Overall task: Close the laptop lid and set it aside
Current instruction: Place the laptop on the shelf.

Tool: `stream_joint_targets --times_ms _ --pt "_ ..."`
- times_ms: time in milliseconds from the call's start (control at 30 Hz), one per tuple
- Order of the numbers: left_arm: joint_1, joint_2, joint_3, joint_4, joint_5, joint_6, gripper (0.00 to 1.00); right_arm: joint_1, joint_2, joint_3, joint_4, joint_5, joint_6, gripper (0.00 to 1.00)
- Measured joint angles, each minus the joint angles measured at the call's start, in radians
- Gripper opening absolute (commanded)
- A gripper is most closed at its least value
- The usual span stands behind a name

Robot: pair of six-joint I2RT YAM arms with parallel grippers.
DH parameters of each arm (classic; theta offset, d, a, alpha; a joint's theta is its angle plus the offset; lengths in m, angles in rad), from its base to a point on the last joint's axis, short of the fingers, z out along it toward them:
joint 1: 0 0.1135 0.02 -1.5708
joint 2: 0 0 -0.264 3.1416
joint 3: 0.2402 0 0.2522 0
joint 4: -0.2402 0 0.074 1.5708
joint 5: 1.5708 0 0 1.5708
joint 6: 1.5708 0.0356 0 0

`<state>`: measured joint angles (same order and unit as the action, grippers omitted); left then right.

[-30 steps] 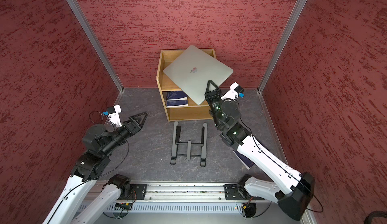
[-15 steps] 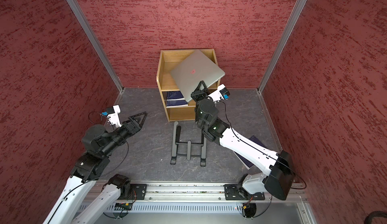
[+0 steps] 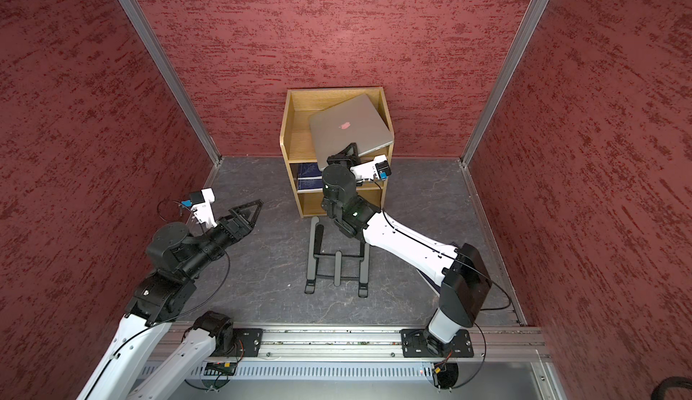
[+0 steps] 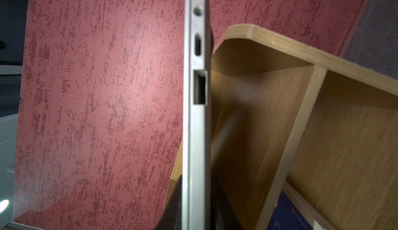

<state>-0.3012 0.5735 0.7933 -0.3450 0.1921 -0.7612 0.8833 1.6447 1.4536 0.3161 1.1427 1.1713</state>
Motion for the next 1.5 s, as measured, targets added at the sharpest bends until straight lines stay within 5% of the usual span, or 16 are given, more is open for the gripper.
stream_joint_targets --times_ms 300,667,1033,1500 --pt "0.0 -0.006 0.005 -0.008 -0.018 0.01 0.98 0.028 0.045 0.077 -0.144 0.082 0.176 0.21" --pt "0.0 -0.005 0.005 -0.033 -0.039 0.01 0.98 0.029 0.116 0.136 -0.212 0.088 0.322 0.24" --pt "0.0 -0.005 0.005 -0.045 -0.045 0.016 0.98 0.032 0.203 0.21 -0.254 0.022 0.345 0.31" --pt "0.0 -0.005 0.005 -0.053 -0.045 0.018 0.98 0.039 0.218 0.21 -0.291 -0.044 0.358 0.56"
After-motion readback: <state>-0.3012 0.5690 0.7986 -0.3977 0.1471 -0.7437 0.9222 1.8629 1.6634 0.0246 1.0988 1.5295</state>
